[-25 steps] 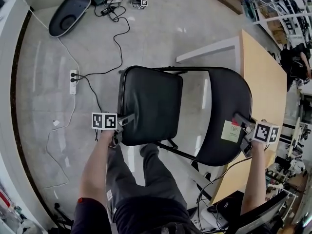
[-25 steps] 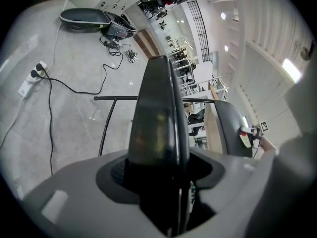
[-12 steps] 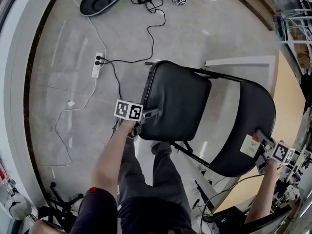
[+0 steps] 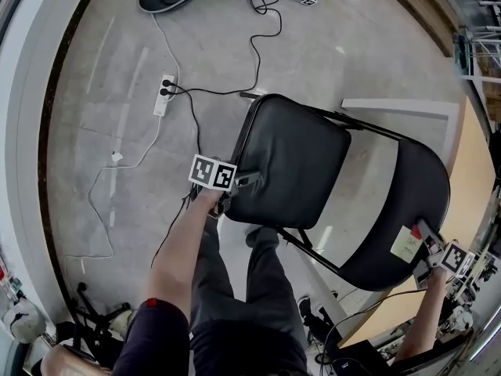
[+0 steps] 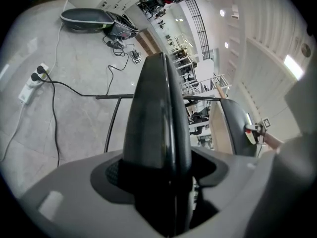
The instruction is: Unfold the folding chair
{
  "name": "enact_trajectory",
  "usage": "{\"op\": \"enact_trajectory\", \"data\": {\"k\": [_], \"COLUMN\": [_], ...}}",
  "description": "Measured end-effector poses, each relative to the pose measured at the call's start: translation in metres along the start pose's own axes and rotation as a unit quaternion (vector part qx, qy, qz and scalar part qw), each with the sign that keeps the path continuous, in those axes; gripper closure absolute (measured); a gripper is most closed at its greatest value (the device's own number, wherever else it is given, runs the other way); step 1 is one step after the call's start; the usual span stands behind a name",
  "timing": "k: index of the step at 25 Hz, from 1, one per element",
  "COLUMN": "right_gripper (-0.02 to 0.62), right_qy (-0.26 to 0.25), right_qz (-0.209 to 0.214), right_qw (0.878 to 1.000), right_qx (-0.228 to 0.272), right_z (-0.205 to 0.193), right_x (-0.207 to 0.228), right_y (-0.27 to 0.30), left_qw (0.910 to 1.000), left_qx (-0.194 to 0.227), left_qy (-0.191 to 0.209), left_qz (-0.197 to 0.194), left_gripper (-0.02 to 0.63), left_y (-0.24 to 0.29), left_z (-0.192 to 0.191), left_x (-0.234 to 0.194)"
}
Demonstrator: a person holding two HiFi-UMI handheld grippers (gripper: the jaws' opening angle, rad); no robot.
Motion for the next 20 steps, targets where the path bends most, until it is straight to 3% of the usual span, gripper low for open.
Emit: {"op": "enact_trajectory", "data": {"k": [7, 11, 14, 16, 19, 20], "right_gripper": [0.449, 0.451, 0.453, 0.453, 0.453, 0.452], "right_qy": [0.022, 0.038, 0.037, 0.033, -0.006, -0.007], "right_qz": [-0.007, 0.067, 0.075, 0.063, -0.028, -0.028], "right_qw": [1.0, 0.997, 0.996, 0.997, 0.999, 0.999], "right_qx": [-0.016, -0.009, -0.01, -0.01, -0.022, -0.021], "right_z": [-0.003, -0.002, -0.006, -0.009, -0.011, -0.012], "right_x": [-0.011, -0.037, -0.039, -0.036, -0.014, -0.014], "right_y": [0.005, 0.021, 0.036, 0.039, 0.034, 0.035], "left_qw": [0.9998, 0.9997, 0.9995, 0.9994, 0.9995, 0.9995], "left_qx": [0.004, 0.008, 0.011, 0.013, 0.014, 0.014], "left_qy": [0.007, 0.007, 0.008, 0.01, 0.011, 0.011], "left_qz": [0.018, 0.02, 0.03, 0.031, 0.028, 0.027], "left_gripper": [0.237, 0.227, 0.218, 0.216, 0.215, 0.216], "left_y": [-0.003, -0.003, -0.002, -0.003, -0.007, -0.006], "left_z": [0.001, 0.001, 0.0, 0.001, 0.001, 0.001], "left_x": [-0.024, -0.037, -0.052, -0.059, -0.068, -0.07]}}
Point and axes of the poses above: the fingertips, and each gripper's own axes: y forward along the fingers, x to its right, z out of its top, the point moved 4 cm from there along -y, backward along the fingers, and after that the axes turned 3 degrees about -z, right-handed, at the moved point
